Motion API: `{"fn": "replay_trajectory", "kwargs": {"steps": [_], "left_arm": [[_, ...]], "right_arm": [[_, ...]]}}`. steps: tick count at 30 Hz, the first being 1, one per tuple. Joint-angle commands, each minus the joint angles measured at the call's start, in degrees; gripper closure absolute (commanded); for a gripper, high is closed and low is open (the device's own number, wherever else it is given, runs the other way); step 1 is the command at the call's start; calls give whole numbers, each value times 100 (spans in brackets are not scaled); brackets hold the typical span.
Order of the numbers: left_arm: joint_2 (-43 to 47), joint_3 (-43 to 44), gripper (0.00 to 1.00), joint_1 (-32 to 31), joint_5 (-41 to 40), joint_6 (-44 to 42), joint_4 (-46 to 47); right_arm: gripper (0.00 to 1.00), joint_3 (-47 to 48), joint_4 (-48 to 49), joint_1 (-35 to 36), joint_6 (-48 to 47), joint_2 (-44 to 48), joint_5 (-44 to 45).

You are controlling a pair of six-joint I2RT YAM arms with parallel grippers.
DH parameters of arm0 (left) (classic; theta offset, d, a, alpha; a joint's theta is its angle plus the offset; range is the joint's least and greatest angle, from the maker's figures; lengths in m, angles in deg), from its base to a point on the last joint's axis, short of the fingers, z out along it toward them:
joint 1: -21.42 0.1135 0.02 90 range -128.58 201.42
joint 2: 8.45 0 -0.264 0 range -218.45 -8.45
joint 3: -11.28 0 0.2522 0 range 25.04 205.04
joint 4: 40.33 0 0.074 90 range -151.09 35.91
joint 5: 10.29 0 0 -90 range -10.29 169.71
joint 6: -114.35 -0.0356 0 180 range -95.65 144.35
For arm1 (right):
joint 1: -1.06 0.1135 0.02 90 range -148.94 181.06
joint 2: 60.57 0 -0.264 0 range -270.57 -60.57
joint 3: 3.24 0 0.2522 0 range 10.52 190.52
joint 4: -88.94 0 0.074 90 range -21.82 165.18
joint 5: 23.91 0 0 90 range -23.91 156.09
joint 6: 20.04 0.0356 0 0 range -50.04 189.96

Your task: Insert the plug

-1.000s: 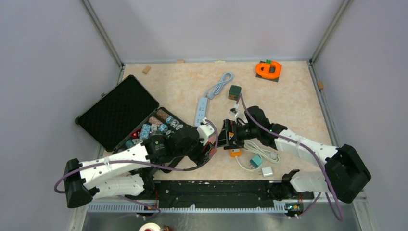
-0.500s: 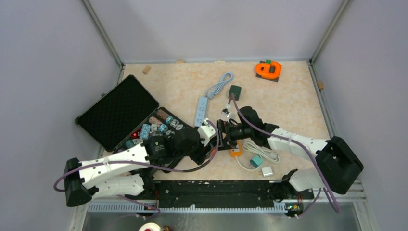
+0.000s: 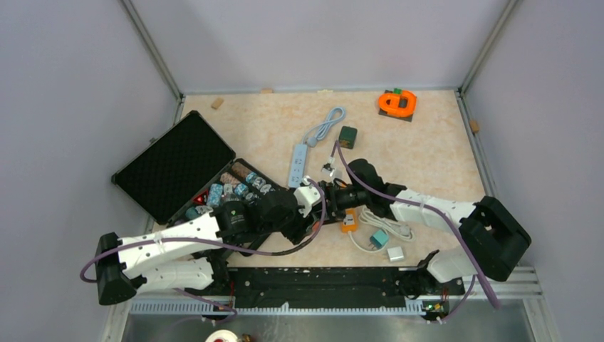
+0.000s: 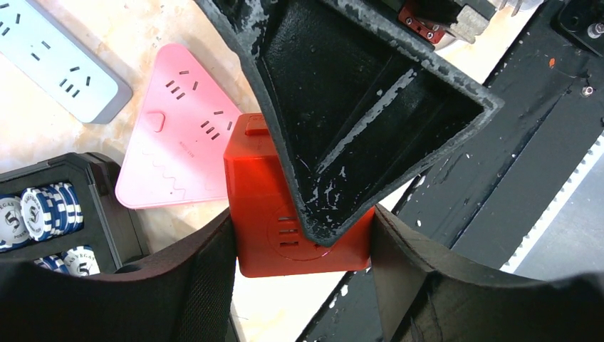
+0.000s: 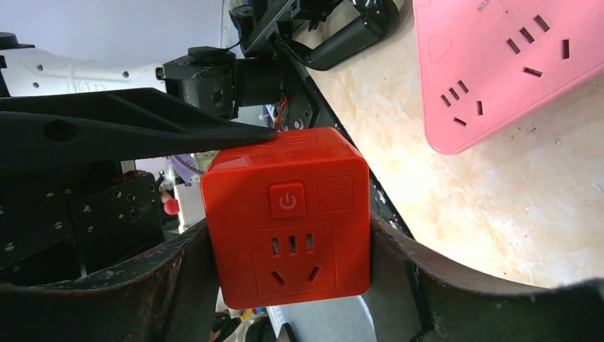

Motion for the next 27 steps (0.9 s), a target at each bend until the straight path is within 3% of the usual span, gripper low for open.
{"fn": "replay_trajectory", "kwargs": {"steps": [1, 4, 5, 6, 7, 10, 14, 16, 17, 20, 21, 27], "left_arm": [[49, 174, 93, -27, -111, -58, 441], [73, 114, 87, -31, -88, -83, 502], [88, 92, 86, -27, -92, -92, 525], [99, 71, 85, -27, -108, -94, 537], [108, 51, 85, -31, -118, -95, 551], [111, 31, 85, -28, -140, -82, 588], [107, 1, 80, -31, -223, -51, 647], [78, -17, 73, -33, -252, -46, 672], [57, -12, 62, -29, -247, -36, 676], [15, 18, 14, -33, -262, 56, 713], [9, 22, 3, -27, -274, 93, 751], [106, 14, 1, 32, -718, 817, 919]], "right_arm": [[34, 284, -52, 37, -205, 177, 191], [40, 320, -259, 36, -331, 226, 327], [49, 338, -334, 36, -386, 243, 351], [66, 356, -398, 40, -447, 251, 370], [76, 389, -477, 42, -501, 258, 406], [95, 419, -652, 41, -636, 326, 578], [100, 416, -946, 40, -738, 391, 753], [100, 416, -1023, 41, -781, 420, 819], [100, 416, -1076, 42, -813, 439, 877], [100, 471, -1455, 35, -1059, 515, 1365], [100, 514, -1658, 32, -1215, 519, 1598], [100, 495, -2438, 22, -1738, 300, 2800]]}}
